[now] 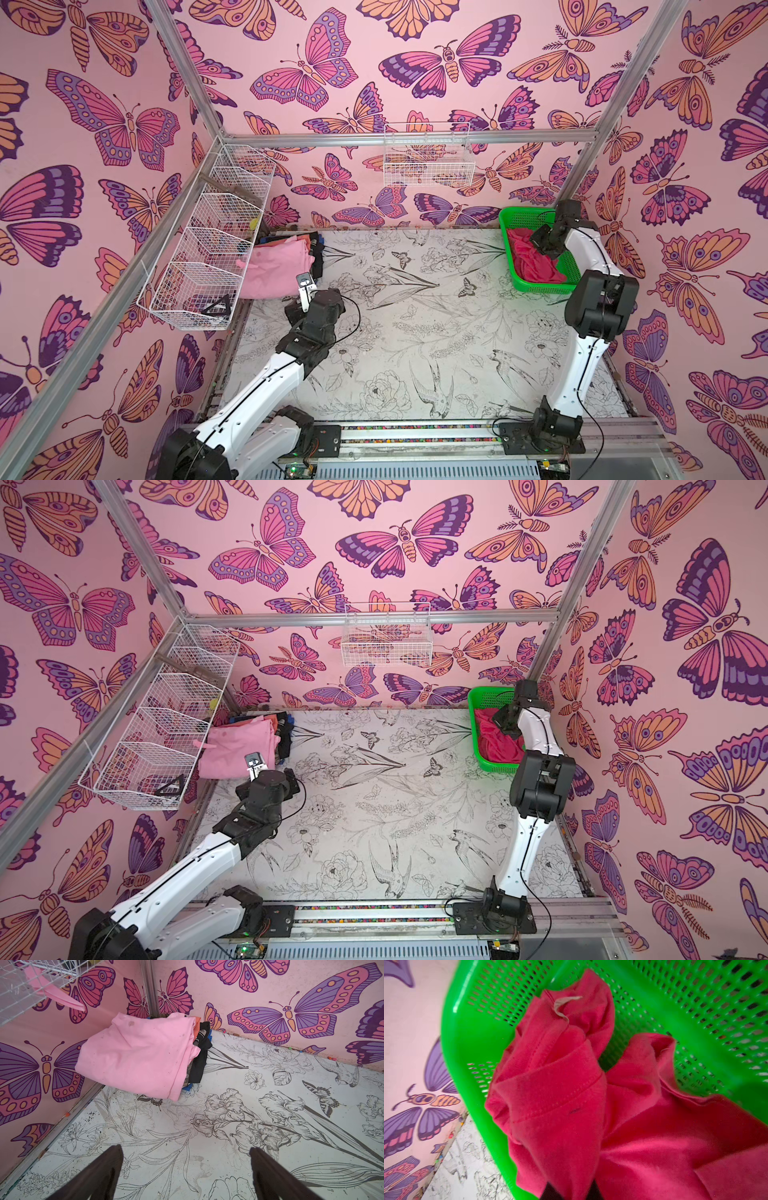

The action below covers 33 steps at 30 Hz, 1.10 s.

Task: Fold and stack t-shirts
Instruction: Pick up the T-shirt from the bin.

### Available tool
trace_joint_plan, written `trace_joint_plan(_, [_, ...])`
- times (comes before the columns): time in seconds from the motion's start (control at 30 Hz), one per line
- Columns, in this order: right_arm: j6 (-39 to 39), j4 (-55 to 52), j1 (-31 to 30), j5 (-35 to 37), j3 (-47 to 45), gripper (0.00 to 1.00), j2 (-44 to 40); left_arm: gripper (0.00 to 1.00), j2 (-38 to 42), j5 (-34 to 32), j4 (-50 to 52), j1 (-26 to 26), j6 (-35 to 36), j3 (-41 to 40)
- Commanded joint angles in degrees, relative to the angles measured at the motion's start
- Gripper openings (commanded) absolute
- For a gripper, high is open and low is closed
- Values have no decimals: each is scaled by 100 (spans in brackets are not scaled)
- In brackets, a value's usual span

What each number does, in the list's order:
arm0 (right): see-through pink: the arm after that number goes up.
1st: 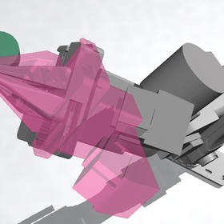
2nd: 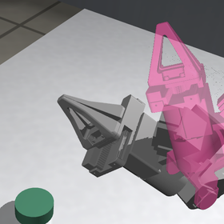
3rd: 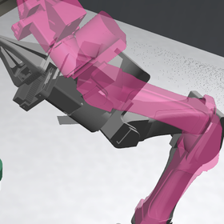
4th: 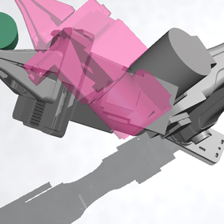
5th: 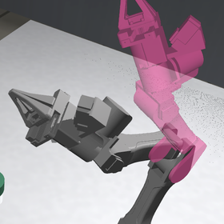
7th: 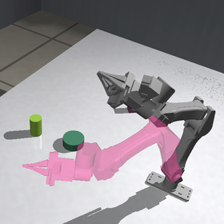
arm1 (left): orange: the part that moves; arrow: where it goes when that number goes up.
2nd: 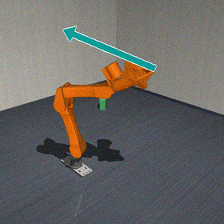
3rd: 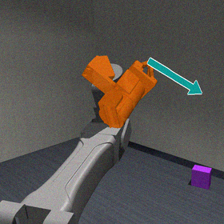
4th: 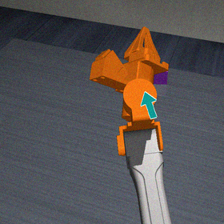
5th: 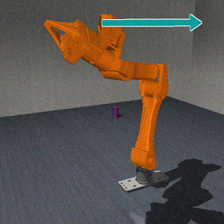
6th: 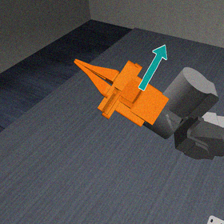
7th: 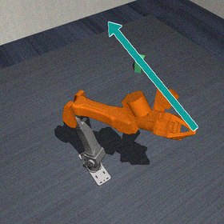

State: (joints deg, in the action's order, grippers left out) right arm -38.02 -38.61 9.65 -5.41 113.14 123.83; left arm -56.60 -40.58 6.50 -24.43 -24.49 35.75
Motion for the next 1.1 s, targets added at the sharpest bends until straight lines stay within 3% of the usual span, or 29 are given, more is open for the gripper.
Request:
trace_joint_plan(0.0, [286, 515, -23, 86, -233, 0, -647, 100, 35, -177, 182, -40, 10, 55])
trace_joint_plan(0.3, [690, 1702, -77, 414, -1506, 0, -2263, 100, 44, -187, 231, -40, -3, 82])
trace_joint_plan(0.53, [883, 2796, -235, 131, -2713, 0, -3868, 100, 84, -188, 303, -62, -47, 73])
trace_joint_plan(0.8, [1600, 3100, -1278, -469, -3072, 0, -5480, 100, 164, -91, 427, -71, -238, 91])
trace_joint_plan(1.07, [1652, 2332, -2655, -661, -3421, 0, -6219, 100, 282, 202, 465, -76, -326, 108])
